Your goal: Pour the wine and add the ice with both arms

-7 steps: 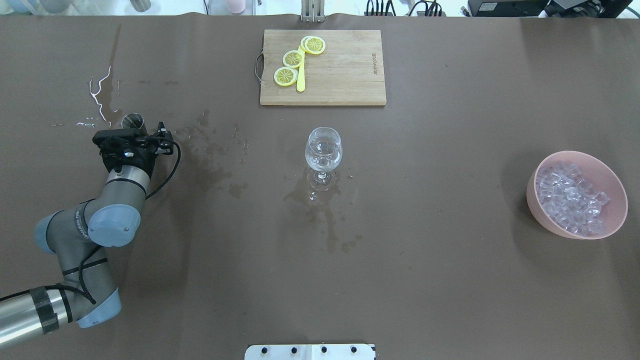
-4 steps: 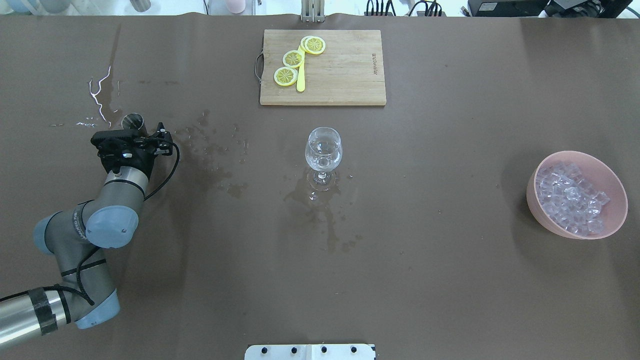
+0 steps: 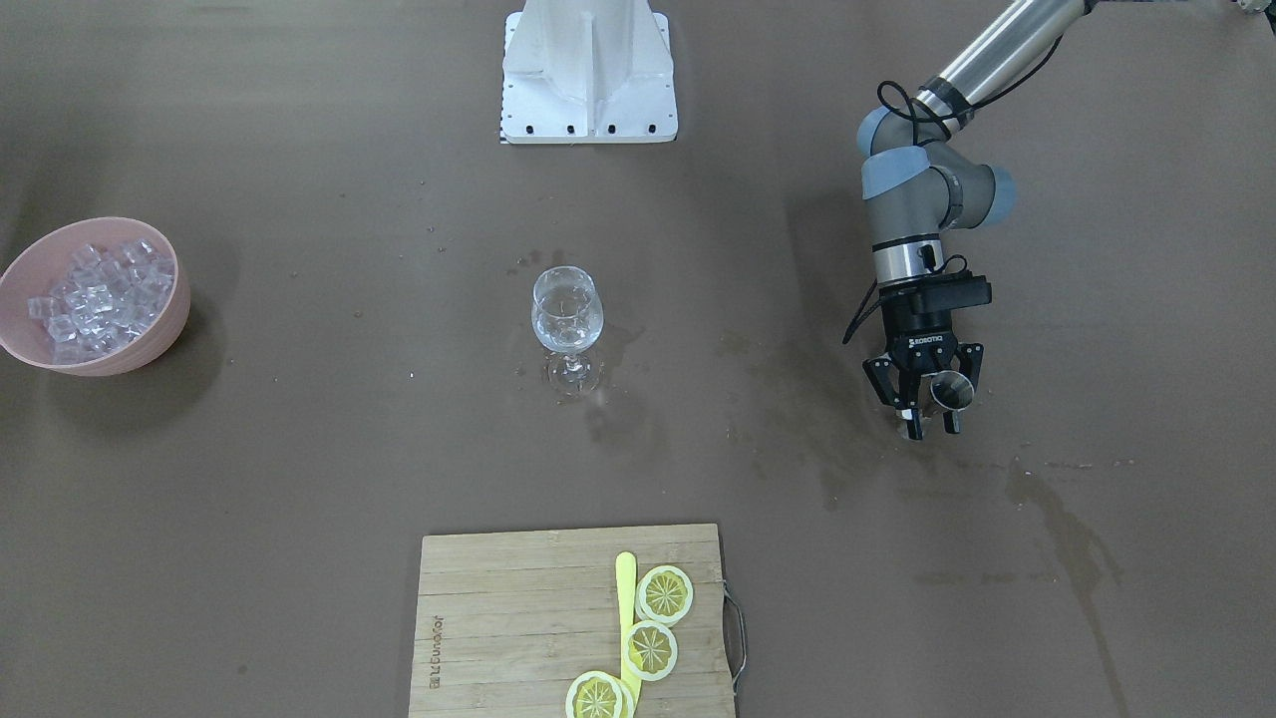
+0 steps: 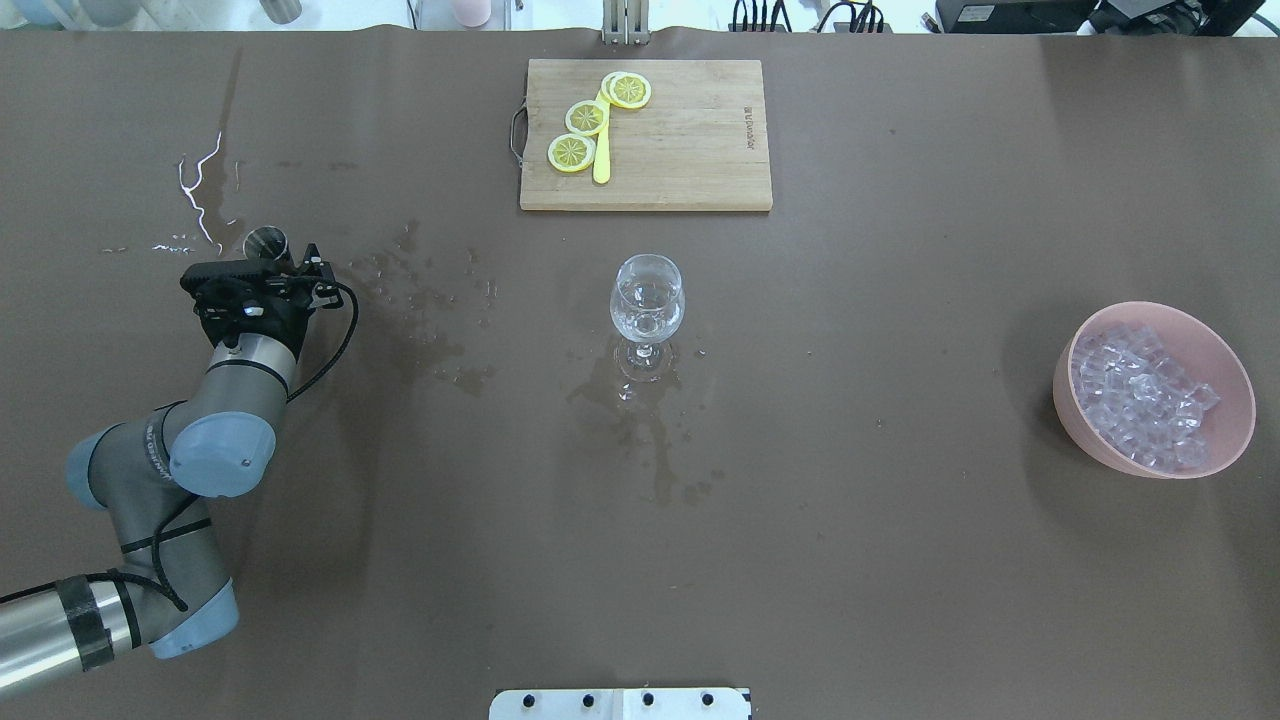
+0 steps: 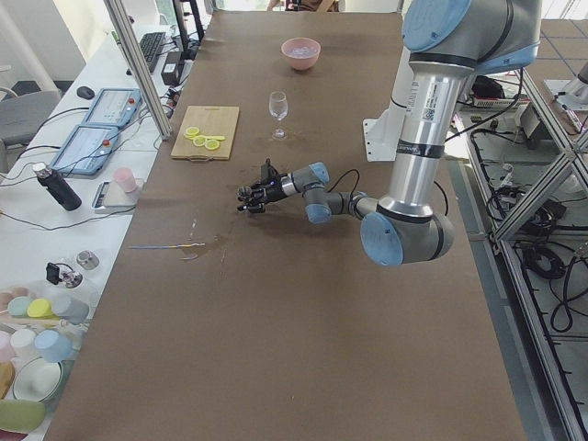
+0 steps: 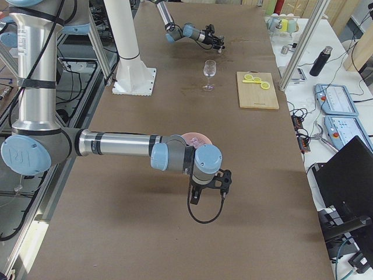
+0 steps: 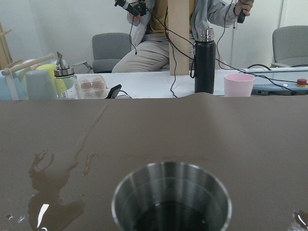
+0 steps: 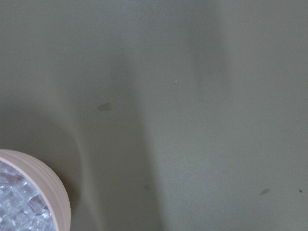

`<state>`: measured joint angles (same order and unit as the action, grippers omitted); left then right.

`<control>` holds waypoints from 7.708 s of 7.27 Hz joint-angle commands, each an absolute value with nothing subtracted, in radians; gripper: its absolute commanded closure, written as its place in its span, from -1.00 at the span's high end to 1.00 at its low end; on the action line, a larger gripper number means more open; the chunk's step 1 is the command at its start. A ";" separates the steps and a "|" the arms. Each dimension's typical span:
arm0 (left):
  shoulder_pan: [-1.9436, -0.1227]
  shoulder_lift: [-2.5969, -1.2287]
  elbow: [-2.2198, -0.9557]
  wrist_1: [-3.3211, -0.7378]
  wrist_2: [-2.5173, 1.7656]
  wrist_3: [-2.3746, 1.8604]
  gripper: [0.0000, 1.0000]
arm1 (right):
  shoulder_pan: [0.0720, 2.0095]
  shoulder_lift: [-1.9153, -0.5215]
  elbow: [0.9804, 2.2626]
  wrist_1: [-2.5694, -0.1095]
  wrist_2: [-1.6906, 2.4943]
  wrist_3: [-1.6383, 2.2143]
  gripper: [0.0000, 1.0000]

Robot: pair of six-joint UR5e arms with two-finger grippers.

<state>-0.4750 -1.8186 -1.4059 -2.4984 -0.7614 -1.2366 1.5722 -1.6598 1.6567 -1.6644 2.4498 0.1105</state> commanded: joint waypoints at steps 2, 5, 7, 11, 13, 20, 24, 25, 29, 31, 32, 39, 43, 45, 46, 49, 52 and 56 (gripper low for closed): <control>-0.482 -1.818 -1.465 -2.505 -0.764 -1.229 -1.00 | 1.569 -1.660 1.655 -1.664 2.450 0.110 1.00; -0.489 -1.775 -1.636 -2.503 -0.775 -1.073 -1.00 | 1.568 -1.658 1.646 -1.664 2.450 0.110 1.00; -0.489 -1.807 -1.712 -2.505 -0.808 -0.923 -1.00 | 1.566 -1.657 1.646 -1.664 2.450 0.110 1.00; -0.505 -1.854 -1.813 -2.493 -0.931 -0.744 -1.00 | 1.557 -1.652 1.620 -1.663 2.464 0.110 1.00; -0.502 -1.890 -1.821 -2.470 -0.965 -0.669 -1.00 | 1.555 -1.651 1.618 -1.663 2.464 0.112 1.00; -0.398 -1.993 -1.905 -2.178 -0.969 -0.658 -1.00 | 1.549 -1.600 1.621 -1.664 2.451 0.113 1.00; -0.296 -2.055 -1.949 -2.015 -0.971 -0.658 -1.00 | 1.537 -1.559 1.629 -1.666 2.435 0.114 1.00; -0.276 -2.080 -1.963 -1.962 -0.971 -0.658 -1.00 | 1.532 -1.552 1.628 -1.666 2.434 0.115 1.00; -0.273 -2.138 -1.954 -1.821 -1.069 -0.658 -1.00 | 1.528 -1.551 1.626 -1.666 2.434 0.115 1.00; -0.278 -2.167 -1.959 -1.757 -1.078 -0.658 -1.00 | 1.528 -1.551 1.625 -1.666 2.434 0.115 1.00; -0.288 -2.169 -1.959 -1.756 -1.115 -0.658 -1.00 | 1.528 -1.551 1.621 -1.666 2.434 0.117 1.00; -0.351 -2.248 -1.927 -1.626 -1.226 -0.672 -1.00 | 1.525 -1.552 1.620 -1.666 2.434 0.117 1.00; -0.365 -2.305 -1.925 -1.451 -1.293 -0.655 -1.00 | 1.523 -1.554 1.620 -1.666 2.436 0.117 1.00; -0.376 -2.353 -1.924 -1.355 -1.313 -0.655 -1.00 | 1.522 -1.554 1.620 -1.666 2.436 0.117 1.00; -0.377 -2.355 -1.916 -1.355 -1.315 -0.655 -1.00 | 1.519 -1.554 1.618 -1.666 2.436 0.117 1.00; -0.399 -2.410 -1.844 -1.353 -1.344 -0.653 -1.00 | 1.516 -1.554 1.612 -1.666 2.436 0.118 1.00; -0.405 -2.424 -1.835 -1.283 -1.345 -0.615 -1.00 | 1.514 -1.552 1.609 -1.666 2.439 0.118 1.00; -0.403 -2.497 -1.839 -1.120 -1.347 -0.611 -1.00 | 1.511 -1.552 1.608 -1.666 2.439 0.118 1.00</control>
